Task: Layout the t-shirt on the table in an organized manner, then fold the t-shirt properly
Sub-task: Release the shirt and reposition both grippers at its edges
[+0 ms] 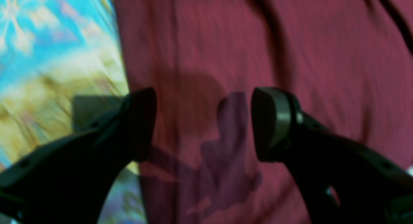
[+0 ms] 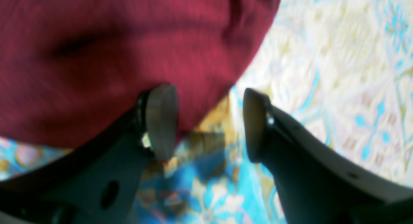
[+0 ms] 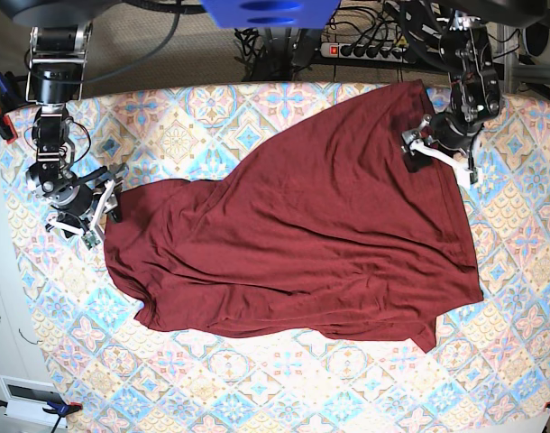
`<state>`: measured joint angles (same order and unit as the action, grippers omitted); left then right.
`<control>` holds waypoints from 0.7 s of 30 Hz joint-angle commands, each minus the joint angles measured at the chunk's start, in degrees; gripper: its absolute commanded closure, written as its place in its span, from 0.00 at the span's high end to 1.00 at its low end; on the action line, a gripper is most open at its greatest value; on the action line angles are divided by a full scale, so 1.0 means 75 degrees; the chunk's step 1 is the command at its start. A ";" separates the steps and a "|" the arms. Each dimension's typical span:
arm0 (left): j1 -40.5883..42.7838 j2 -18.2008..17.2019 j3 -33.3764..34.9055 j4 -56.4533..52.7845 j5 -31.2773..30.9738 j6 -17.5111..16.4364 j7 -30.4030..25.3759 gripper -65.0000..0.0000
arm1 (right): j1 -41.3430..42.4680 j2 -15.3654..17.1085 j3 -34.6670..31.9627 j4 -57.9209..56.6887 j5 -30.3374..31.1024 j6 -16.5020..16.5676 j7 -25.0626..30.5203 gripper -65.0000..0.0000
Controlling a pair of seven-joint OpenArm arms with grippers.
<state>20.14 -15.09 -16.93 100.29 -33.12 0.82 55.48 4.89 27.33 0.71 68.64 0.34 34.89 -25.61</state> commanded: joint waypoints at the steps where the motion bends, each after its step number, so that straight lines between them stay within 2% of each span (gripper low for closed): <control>1: 0.0075 -0.0092 -0.0034 0.0266 -0.0055 -0.0010 0.0051 0.69 | 0.0187 0.0159 0.0064 0.0125 0.0101 -0.0028 0.0173 0.48; 4: 0.0415 -0.0080 -0.0034 0.0500 -0.0055 -0.0010 0.0356 0.69 | 0.0187 0.0159 0.0064 0.0125 0.0101 -0.0028 0.0173 0.48; 10: 0.0614 0.0096 -0.0034 0.0207 0.0015 0.0002 0.0403 0.69 | 0.0187 0.0148 0.0052 0.0125 0.0113 -0.0028 0.0161 0.48; 15: 0.0544 0.0154 0.0024 -0.0637 -0.0020 -0.0010 0.0403 0.67 | 0.0187 0.0148 0.0064 0.0114 0.0113 -0.0028 0.0161 0.48; 17: 0.0262 0.0143 0.0024 -0.1082 0.0015 -0.0021 0.0391 0.54 | 0.0187 0.0148 0.0064 0.0079 0.0113 -0.0028 0.0161 0.48; 19: -0.0054 0.0061 -0.0011 -0.1469 0.0027 -0.0045 0.0333 0.32 | 0.0210 0.0148 0.0064 0.0055 0.0113 -0.0028 0.0161 0.48; 20: -0.0206 -0.0068 -0.0023 -0.1633 0.0015 -0.0057 0.0333 0.24 | 0.0210 0.0148 0.0064 0.0043 0.0113 -0.0028 0.0161 0.48; 21: -0.0417 -0.0232 -0.0023 -0.1785 0.0015 -0.0127 0.0333 0.20 | 0.0222 0.0148 0.0064 0.0043 0.0113 -0.0028 0.0161 0.48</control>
<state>16.80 -16.82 -17.69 88.86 -36.97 -2.52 53.84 5.28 27.18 0.71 68.18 0.43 34.89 -25.56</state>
